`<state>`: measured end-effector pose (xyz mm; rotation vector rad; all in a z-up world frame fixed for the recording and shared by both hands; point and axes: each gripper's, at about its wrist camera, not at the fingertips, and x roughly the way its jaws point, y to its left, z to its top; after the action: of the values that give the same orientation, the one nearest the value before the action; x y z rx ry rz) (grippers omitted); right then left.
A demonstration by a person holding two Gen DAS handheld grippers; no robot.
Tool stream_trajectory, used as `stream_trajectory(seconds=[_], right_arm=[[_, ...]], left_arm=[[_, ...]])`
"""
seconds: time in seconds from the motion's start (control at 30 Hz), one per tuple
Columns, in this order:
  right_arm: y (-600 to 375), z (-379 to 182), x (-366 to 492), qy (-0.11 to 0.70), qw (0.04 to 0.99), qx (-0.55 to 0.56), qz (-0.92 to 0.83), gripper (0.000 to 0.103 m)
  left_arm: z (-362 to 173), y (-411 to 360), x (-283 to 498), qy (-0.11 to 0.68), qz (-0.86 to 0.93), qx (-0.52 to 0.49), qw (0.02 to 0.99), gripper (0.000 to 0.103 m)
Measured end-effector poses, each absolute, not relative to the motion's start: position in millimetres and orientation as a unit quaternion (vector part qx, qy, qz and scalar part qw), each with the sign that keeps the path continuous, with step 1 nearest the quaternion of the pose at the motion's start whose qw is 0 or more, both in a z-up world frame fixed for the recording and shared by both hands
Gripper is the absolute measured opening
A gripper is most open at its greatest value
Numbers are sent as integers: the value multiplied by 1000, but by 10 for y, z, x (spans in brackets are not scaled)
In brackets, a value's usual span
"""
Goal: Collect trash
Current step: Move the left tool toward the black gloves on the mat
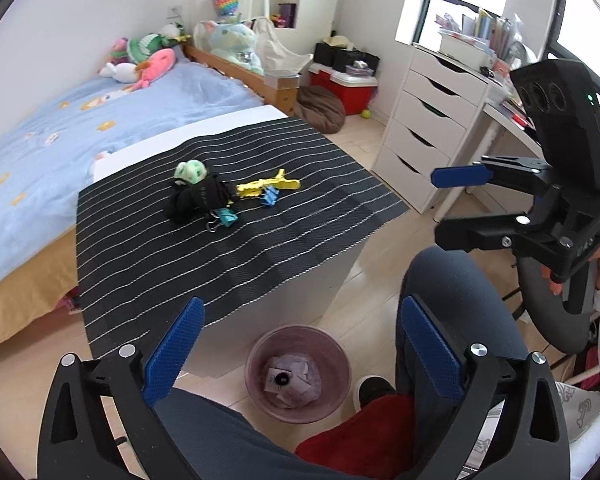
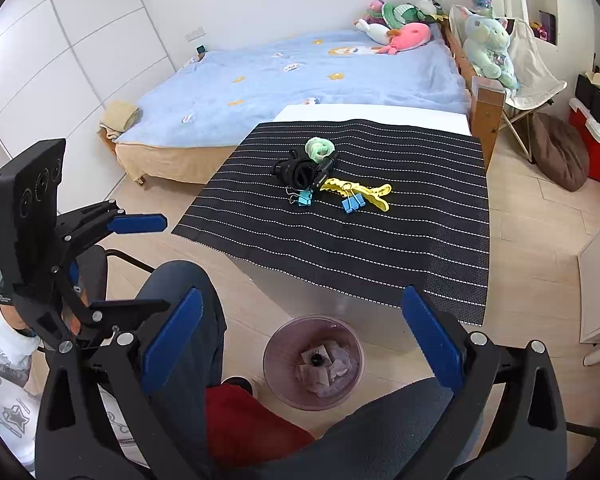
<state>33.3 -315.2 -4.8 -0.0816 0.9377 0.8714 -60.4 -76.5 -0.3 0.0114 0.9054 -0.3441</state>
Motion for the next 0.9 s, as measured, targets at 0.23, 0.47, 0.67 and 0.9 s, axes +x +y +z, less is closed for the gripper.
stream_trajectory(seconds=[0.23,0.47,0.67,0.9], right_arm=[[-3091,-41,322,439,799,-42,409,98],[-3078,-50,332,439,799,-44,409,98],[-3046,-16,441,435,801,-45,409,98],[-2983,4,612,434,801,-46,411,98]], left_arm=[[-6,-672,-573,436,-152,-4,887,95],[-20,-578,-530,436,-145,-20,888,95],[8,-448,-424,429,-133,-33,893,95],[55,-277,-189,419,-126,-50,898,95]])
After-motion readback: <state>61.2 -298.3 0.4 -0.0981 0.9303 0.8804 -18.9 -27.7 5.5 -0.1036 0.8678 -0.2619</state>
